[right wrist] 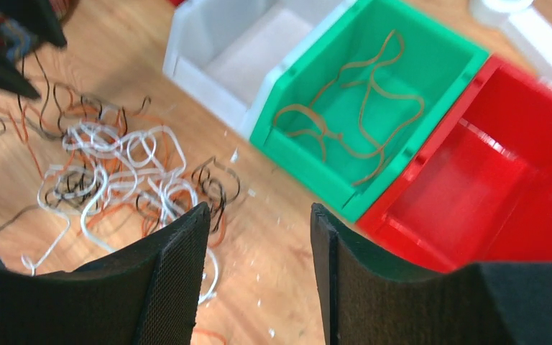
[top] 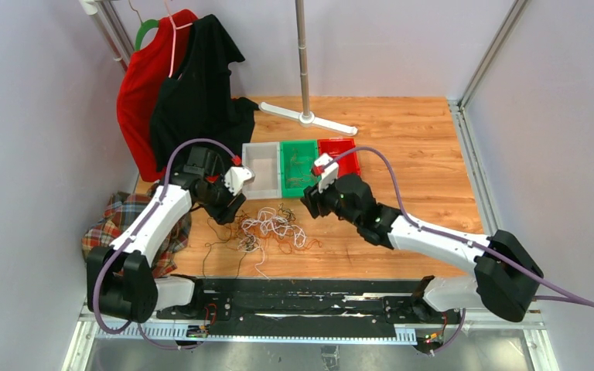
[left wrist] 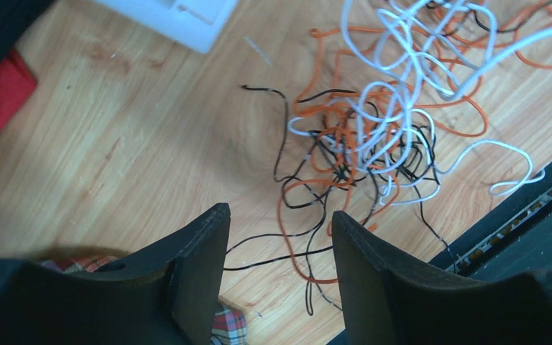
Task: Untangle the cables
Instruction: Untie the cable.
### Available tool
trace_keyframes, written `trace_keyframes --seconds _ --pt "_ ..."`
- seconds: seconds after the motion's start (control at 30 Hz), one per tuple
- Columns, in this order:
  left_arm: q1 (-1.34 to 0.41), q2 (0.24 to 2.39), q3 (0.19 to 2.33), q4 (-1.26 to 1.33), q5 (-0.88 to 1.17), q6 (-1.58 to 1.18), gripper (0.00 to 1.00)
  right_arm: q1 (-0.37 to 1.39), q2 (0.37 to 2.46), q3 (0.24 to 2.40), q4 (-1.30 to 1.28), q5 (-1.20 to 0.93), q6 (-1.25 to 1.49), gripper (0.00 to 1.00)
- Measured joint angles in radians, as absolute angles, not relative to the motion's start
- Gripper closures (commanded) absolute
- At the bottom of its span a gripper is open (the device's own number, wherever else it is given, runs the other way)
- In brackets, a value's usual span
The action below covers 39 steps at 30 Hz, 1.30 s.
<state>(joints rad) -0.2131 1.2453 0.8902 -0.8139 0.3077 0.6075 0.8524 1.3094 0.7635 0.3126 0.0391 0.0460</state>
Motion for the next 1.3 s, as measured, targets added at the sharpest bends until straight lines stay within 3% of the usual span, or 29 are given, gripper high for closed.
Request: trace_keyframes --seconds 0.33,0.63,0.73,1.0,1.3 --pt "-0.094 1.205 0.908 -0.857 0.377 0.530 0.37 0.926 1.275 0.692 0.329 0.100 0.087 0.50" --pt "-0.094 1.279 0.918 -0.902 0.389 0.551 0.45 0.934 1.291 0.693 0.336 0.105 0.091 0.56" --pt "-0.094 1.328 0.918 -0.930 0.392 0.579 0.56 0.937 1.290 0.693 0.332 0.107 0.091 0.58" --pt "-0.094 1.279 0.918 -0.959 0.454 0.622 0.97 0.937 1.299 0.710 0.318 0.113 0.090 0.67" --pt "-0.094 1.168 0.936 -1.005 0.513 0.651 0.99 0.937 1.326 0.737 0.313 0.108 0.091 0.71"
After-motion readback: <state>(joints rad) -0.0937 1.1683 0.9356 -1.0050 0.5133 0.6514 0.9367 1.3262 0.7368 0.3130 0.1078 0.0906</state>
